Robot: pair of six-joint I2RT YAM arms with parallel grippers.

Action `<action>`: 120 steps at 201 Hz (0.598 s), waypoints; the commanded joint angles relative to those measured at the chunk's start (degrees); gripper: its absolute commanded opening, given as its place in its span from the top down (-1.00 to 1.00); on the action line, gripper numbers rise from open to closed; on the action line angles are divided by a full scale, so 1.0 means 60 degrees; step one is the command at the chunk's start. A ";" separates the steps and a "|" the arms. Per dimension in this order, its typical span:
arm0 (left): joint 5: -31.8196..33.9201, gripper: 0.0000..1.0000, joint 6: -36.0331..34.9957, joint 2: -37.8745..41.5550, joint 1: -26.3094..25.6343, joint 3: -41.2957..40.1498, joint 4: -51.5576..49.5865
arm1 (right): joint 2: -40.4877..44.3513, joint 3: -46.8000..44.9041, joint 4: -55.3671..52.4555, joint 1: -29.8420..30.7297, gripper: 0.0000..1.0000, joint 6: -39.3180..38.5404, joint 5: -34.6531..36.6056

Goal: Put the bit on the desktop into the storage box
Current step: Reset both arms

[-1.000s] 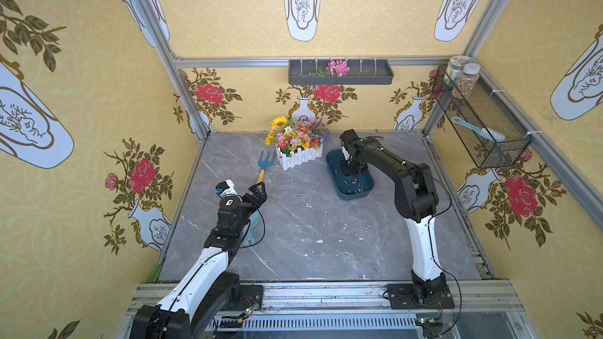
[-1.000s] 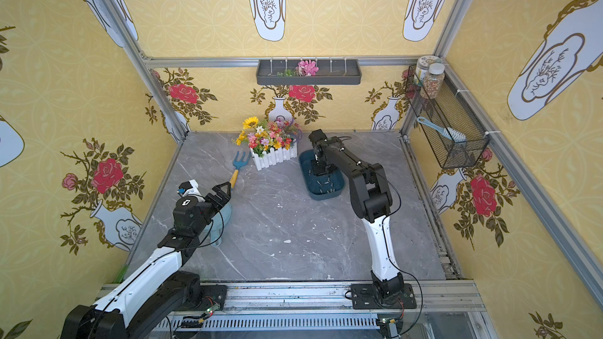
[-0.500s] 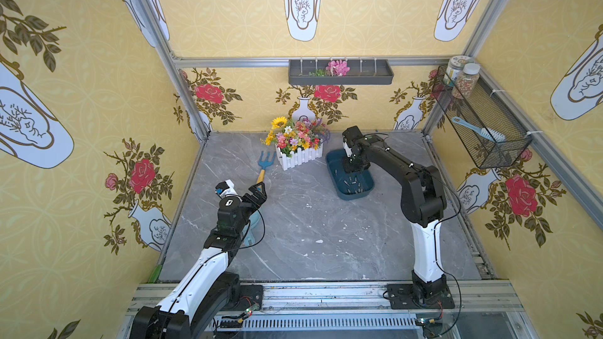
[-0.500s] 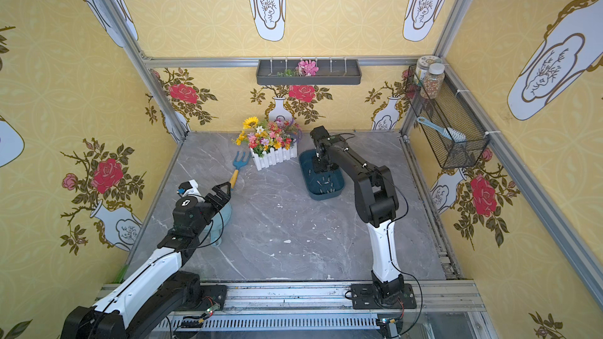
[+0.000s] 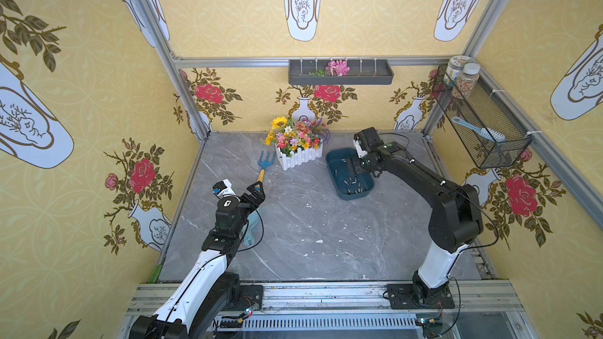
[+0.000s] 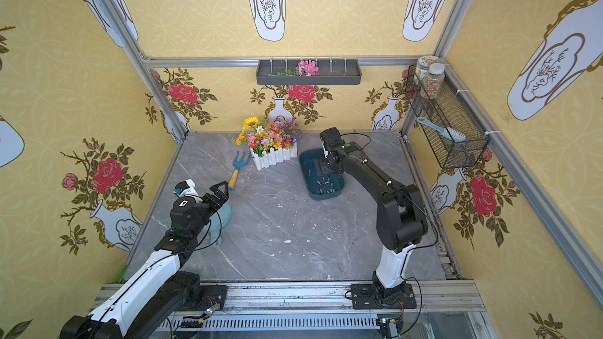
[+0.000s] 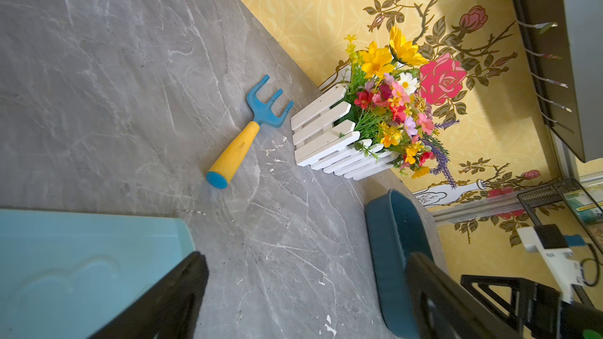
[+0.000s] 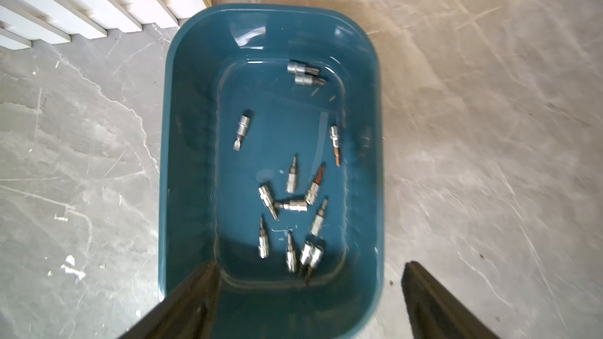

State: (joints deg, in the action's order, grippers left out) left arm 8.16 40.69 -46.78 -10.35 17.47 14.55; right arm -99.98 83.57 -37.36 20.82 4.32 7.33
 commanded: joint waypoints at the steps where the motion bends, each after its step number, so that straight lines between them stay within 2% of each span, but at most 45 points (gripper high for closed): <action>1: 0.0214 -1.00 -0.0279 0.0095 0.0010 0.0039 -0.0084 | 0.0969 -0.0908 0.1063 -0.0090 -0.96 0.0053 0.0516; 52: 0.0529 -1.00 -0.0482 0.0333 0.0028 0.0032 -0.0088 | 0.3483 -0.3342 0.2482 -0.0287 -0.94 0.0431 0.1309; 120: 0.1266 -1.00 -0.0632 0.1210 0.0028 -0.0135 -0.0337 | 0.6132 -0.6584 0.5155 -0.0566 -0.94 0.1210 0.2342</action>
State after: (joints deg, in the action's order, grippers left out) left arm 13.32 38.00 -41.36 -10.15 17.43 13.26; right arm -67.00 48.66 -16.29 17.91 9.26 17.02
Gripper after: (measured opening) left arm 0.999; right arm 0.972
